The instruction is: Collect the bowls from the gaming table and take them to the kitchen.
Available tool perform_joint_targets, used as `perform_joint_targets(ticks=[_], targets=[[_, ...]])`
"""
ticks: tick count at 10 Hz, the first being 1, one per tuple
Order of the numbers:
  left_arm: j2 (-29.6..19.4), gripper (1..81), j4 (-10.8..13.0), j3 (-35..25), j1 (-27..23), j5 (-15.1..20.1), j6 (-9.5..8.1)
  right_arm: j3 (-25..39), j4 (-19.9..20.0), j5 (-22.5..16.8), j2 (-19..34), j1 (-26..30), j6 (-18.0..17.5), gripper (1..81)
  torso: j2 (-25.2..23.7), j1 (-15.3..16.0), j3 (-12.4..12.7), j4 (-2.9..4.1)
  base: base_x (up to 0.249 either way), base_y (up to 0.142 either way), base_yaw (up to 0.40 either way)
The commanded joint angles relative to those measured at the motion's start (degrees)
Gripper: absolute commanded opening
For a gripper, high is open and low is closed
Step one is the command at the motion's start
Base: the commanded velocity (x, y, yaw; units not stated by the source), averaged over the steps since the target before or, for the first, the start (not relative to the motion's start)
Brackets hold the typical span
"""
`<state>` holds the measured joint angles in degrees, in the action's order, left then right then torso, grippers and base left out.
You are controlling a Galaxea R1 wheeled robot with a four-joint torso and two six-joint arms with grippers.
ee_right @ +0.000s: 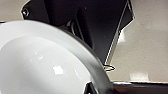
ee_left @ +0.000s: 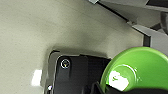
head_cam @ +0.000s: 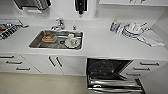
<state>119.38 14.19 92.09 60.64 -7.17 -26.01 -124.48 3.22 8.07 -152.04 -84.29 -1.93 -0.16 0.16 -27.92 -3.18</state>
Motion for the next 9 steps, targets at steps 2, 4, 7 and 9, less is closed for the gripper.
perform_joint_targets(ticks=[2,4,7,9], targets=[[-5.2,1.0,0.6,-7.6,-15.4,12.6,-0.35,1.3,-0.7,-4.3,1.5,-0.8,0.5,1.0,0.0,0.0,0.0,0.0,0.0,0.0,0.0],[-3.0,1.0,-0.1,-8.6,-23.3,20.2,-0.35,1.3,-0.6,-4.0,1.4,-0.6,0.5,1.0,0.0,0.0,0.0,0.0,0.0,0.0,0.0],[2.3,1.0,-0.6,-8.6,-31.5,28.8,-0.44,1.0,-0.5,-4.0,1.2,-0.6,0.0,1.0,0.0,0.0,0.0,0.0,0.0,0.0,0.0],[4.4,1.0,-1.4,-8.6,-34.1,31.7,-0.44,1.1,-0.5,-4.0,1.1,-0.5,0.0,1.0,0.0,0.0,-0.1,0.0,0.0,0.0,0.0]])
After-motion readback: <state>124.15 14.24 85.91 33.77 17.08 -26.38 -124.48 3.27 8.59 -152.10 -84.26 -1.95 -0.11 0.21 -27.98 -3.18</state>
